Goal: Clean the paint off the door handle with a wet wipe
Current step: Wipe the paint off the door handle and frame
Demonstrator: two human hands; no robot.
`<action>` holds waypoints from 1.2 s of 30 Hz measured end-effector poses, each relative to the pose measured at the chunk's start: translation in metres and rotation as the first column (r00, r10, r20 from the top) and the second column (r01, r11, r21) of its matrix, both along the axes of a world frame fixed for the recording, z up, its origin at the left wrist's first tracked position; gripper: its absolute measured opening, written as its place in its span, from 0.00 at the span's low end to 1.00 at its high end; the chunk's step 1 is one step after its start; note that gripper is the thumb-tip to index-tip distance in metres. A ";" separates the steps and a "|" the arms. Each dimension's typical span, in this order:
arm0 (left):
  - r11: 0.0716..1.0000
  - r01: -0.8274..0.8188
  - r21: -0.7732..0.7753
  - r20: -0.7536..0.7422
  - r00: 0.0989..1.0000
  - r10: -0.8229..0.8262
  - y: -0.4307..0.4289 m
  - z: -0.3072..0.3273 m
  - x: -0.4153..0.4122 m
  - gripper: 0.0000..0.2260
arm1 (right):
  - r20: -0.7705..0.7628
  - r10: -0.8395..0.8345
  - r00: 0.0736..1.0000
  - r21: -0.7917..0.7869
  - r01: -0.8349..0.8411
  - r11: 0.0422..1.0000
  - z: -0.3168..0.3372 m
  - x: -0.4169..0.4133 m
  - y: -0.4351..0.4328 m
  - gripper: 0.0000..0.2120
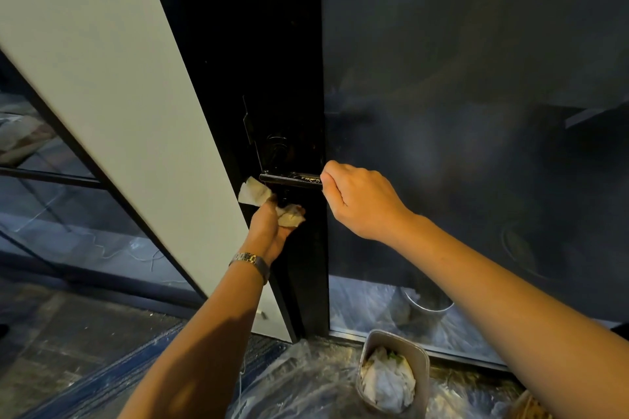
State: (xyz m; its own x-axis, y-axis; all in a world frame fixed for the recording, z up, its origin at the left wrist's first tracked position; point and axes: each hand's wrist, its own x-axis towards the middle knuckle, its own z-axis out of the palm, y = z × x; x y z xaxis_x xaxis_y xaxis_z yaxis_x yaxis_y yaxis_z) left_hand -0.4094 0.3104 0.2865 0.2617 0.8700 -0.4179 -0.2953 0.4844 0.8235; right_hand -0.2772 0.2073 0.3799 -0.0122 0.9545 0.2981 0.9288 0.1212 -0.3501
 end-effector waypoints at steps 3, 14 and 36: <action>0.982 -0.073 0.176 -0.142 0.985 0.099 0.003 0.002 -0.002 0.16 | -0.010 0.004 1.000 -0.001 -0.004 1.000 0.001 0.000 -0.001 0.11; 0.888 0.015 0.460 -0.407 0.892 0.196 -0.029 0.002 -0.007 0.15 | -0.018 0.011 1.000 0.011 -0.011 1.000 -0.002 0.000 0.004 0.11; 0.797 0.130 0.589 -0.704 0.567 0.428 -0.002 0.036 -0.003 0.08 | -0.034 0.034 0.999 0.012 -0.034 0.999 -0.005 0.004 0.003 0.12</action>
State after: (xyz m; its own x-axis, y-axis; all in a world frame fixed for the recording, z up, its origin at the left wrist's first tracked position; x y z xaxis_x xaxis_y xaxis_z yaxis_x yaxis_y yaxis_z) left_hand -0.4124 0.3081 0.3223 -0.0782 0.9835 0.1629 0.5654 -0.0908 0.8198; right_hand -0.2729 0.2103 0.3750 -0.0339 0.9502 0.3097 0.9115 0.1565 -0.3804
